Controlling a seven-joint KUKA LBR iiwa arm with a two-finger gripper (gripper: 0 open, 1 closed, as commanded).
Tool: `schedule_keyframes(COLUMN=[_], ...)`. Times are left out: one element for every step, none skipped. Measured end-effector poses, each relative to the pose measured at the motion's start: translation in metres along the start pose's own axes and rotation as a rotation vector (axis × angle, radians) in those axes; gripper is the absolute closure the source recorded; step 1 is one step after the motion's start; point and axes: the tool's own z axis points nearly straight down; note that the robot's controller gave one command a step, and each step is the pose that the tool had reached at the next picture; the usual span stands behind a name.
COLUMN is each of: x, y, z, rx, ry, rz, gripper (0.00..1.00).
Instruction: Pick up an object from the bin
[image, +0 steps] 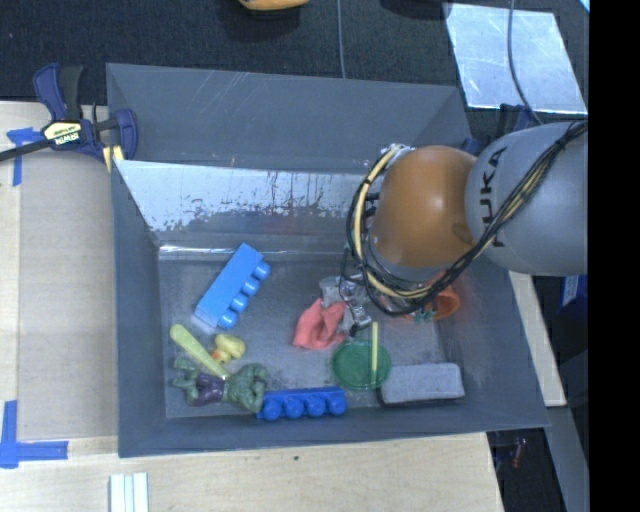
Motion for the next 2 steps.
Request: schedule_keyframes(x=[-0.016, -0.022], y=[-0.011, -0.021], z=[-0.060, -0.128], rx=[-0.001, -0.002], ry=[0.001, 0.004], rz=[-0.014, -0.049], gripper=[1.00, 1.00])
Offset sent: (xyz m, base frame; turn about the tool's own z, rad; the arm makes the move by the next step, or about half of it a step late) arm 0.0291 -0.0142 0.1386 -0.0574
